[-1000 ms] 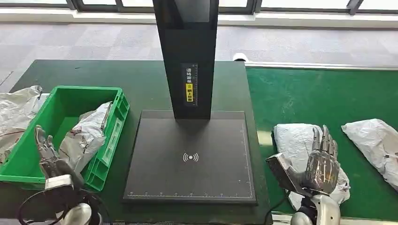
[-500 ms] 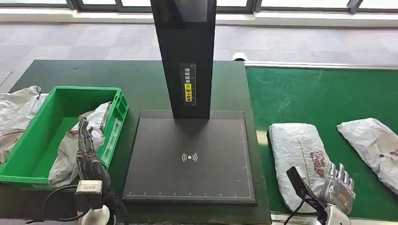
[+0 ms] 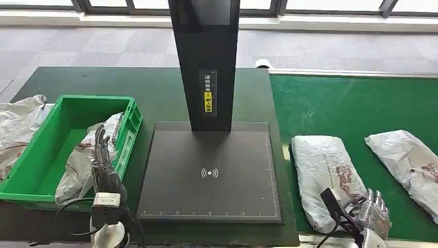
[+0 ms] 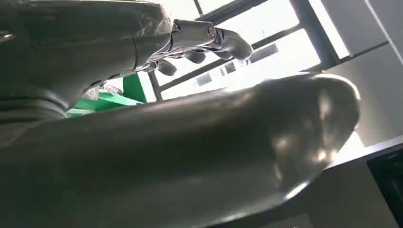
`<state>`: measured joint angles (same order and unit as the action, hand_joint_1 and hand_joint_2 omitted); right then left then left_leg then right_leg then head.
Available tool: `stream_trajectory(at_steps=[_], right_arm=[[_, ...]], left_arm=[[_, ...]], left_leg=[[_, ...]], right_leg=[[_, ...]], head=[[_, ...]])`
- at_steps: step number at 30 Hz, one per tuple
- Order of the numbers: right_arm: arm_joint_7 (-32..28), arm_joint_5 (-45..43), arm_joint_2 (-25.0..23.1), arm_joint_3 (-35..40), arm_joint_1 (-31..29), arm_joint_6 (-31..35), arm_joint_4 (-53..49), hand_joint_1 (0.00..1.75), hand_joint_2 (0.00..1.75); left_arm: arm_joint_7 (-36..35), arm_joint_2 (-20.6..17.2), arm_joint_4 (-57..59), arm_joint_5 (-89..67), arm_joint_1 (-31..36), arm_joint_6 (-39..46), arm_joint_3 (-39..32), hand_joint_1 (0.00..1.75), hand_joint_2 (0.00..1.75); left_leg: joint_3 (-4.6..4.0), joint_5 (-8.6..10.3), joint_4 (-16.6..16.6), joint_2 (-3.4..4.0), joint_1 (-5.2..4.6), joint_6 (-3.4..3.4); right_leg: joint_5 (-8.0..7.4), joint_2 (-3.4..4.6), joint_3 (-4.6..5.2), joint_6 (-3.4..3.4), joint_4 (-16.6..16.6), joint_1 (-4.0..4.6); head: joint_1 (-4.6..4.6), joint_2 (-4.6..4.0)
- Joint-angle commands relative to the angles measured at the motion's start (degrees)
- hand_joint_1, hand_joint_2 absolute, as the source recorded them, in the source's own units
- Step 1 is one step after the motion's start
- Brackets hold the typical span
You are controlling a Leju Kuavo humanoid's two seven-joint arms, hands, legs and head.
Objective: Moved the parcel from conveyor to table for the left to box.
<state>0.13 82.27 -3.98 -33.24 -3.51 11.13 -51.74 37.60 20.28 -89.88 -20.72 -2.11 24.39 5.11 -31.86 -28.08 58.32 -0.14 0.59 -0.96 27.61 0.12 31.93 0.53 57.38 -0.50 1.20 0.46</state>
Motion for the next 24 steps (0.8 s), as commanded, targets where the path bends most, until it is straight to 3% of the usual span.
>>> stream_trajectory(at_steps=[1, 6, 10, 14, 18, 24], right_arm=[[-8.6, 0.0, 3.4, -0.5, -6.6, -1.8, 23.4, 1.75, 1.75], [-7.4, 0.4, 2.9, 2.0, -8.6, 2.8, 22.8, 1.75, 1.75], [-9.6, -4.7, 1.5, 1.8, -11.0, 11.4, 16.5, 1.75, 1.75], [-14.1, -13.8, 0.6, 2.5, -8.5, 12.2, 6.5, 1.75, 1.75], [-16.6, -18.0, -0.1, 3.7, -7.4, 13.0, 3.3, 1.75, 1.75], [-28.5, -33.7, -3.0, 4.3, -4.1, 18.6, -9.3, 1.75, 1.75]], left_arm=[[-0.5, -3.5, 7.7, 0.0, 4.6, 0.3, 1.0, 0.0, 0.0], [-0.4, -3.3, 6.6, 0.1, 3.2, 1.4, -0.1, 0.0, 0.0], [-0.2, -2.9, 3.9, -0.5, 0.7, 3.2, -0.7, 0.0, 0.0], [0.0, -3.1, 4.9, -0.7, 0.8, 4.6, -0.4, 0.0, 0.0], [0.3, -3.0, 5.1, -0.4, 0.9, 5.2, -0.4, 0.0, 0.0], [0.3, -2.5, 4.1, -0.8, -0.2, 5.8, -0.8, 0.0, 0.0]], left_leg=[[0.07, 0.1, -0.1, 0.07, 0.03, 0.04], [0.05, 0.18, -0.1, 0.51, 0.04, 0.06], [-0.26, 0.03, -0.1, 0.86, 0.04, 0.13], [-0.51, 0.13, -0.2, 0.88, -0.02, 0.14], [-0.1, 0.28, -0.1, 0.36, -0.02, 0.14], [-0.31, 0.29, -0.1, 0.3, -0.03, 0.15]], right_leg=[[-0.15, 0.04, -0.13, 0.04, -0.2, 0.03], [-0.4, 0.35, -0.03, -0.05, -0.2, 0.04], [-0.38, 0.71, -0.09, -0.06, -0.1, 0.01], [-0.45, 0.7, 0.16, -0.09, -0.1, -0.05], [-0.4, 0.25, 0.13, -0.02, -0.1, -0.05], [-0.4, 0.21, 0.32, -0.04, -0.1, -0.04]], head=[[0.0, 0.02], [0.0, 0.0], [0.0, 0.0], [0.0, 0.0], [0.0, 0.02], [0.0, 0.02]])
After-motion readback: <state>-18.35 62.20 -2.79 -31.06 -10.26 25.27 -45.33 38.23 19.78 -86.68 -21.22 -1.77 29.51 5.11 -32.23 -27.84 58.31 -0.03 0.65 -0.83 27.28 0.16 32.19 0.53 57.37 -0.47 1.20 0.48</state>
